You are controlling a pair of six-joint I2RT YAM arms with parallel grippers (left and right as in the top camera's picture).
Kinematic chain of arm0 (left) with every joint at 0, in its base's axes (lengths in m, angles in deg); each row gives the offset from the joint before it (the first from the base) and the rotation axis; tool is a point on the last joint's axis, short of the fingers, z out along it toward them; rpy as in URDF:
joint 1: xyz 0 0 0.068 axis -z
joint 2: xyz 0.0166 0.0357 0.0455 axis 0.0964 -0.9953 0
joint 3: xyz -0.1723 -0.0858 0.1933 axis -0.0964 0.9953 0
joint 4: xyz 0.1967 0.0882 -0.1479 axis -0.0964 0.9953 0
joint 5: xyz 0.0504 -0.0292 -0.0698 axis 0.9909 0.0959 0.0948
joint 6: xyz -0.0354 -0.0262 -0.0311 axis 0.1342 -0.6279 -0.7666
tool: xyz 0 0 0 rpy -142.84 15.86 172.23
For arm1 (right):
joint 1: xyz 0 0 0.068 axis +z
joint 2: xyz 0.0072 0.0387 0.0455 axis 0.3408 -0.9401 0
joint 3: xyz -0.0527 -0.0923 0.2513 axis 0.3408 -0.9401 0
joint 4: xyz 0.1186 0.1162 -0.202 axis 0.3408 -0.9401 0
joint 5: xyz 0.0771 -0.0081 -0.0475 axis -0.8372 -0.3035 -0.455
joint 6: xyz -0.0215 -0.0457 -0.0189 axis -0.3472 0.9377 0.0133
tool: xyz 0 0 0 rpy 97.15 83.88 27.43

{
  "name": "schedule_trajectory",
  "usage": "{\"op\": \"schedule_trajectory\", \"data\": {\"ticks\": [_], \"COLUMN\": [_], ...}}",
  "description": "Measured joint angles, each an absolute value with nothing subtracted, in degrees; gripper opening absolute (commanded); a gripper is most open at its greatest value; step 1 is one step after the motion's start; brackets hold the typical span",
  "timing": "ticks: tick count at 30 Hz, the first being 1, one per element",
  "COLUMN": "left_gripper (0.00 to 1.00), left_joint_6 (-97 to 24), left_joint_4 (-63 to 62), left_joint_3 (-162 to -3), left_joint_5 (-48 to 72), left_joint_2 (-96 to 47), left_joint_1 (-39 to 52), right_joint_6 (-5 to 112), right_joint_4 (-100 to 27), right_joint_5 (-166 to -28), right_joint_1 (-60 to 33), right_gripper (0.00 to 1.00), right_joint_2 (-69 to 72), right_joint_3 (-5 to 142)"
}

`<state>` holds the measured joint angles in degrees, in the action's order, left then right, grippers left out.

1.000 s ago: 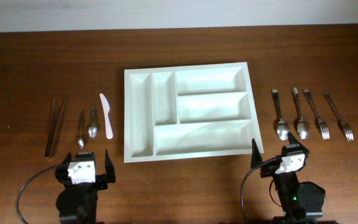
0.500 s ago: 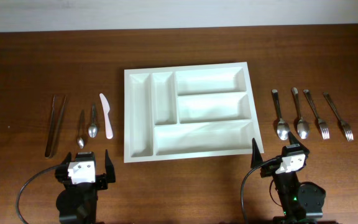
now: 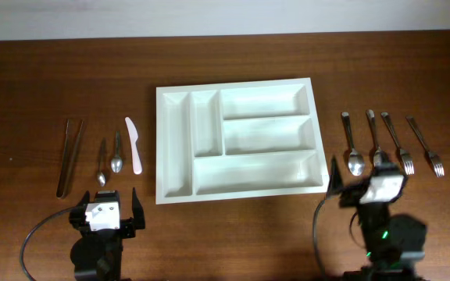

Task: Pack container
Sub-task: 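Move the right gripper over the leftmost spoon on the right side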

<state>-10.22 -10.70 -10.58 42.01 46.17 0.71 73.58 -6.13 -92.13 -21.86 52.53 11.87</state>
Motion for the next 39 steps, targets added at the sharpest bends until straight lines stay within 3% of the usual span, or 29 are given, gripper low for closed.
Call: {"op": "schedule_trajectory", "data": {"ticks": [3, 10, 15, 25, 39], "left_gripper": [0.99, 0.99, 0.99, 0.99, 0.99], "left_joint_6": [-10.2, -10.2, -10.2, -10.2, -10.2], "left_joint_4": [-10.7, -10.7, -10.7, -10.7, -10.7], "left_joint_3": [-10.4, -10.2, -10.2, -10.2, -10.2], "left_joint_5": [42.0, 42.1, 42.1, 42.1, 42.1], "left_joint_2": [46.2, 46.3, 46.3, 46.3, 46.3], "left_joint_1": [0.7, 0.7, 0.7, 0.7, 0.7], "right_joint_6": [75.2, 81.0, 87.6, 92.9, 93.3], "right_joint_4": [-12.8, -48.5, -65.9, -70.0, -69.4], "right_joint_5": [-92.8, -94.2, -94.4, -94.6, -94.6], "right_joint_1": [-23.0, -24.9, -25.5, -25.6, -27.4], "right_gripper": [0.99, 0.99, 0.99, 0.99, 0.99], "right_joint_2": [38.8, 6.7, -8.4, -26.3, -29.2], "right_joint_3": [26.6, 68.0, 85.6, 89.5, 89.5]}}
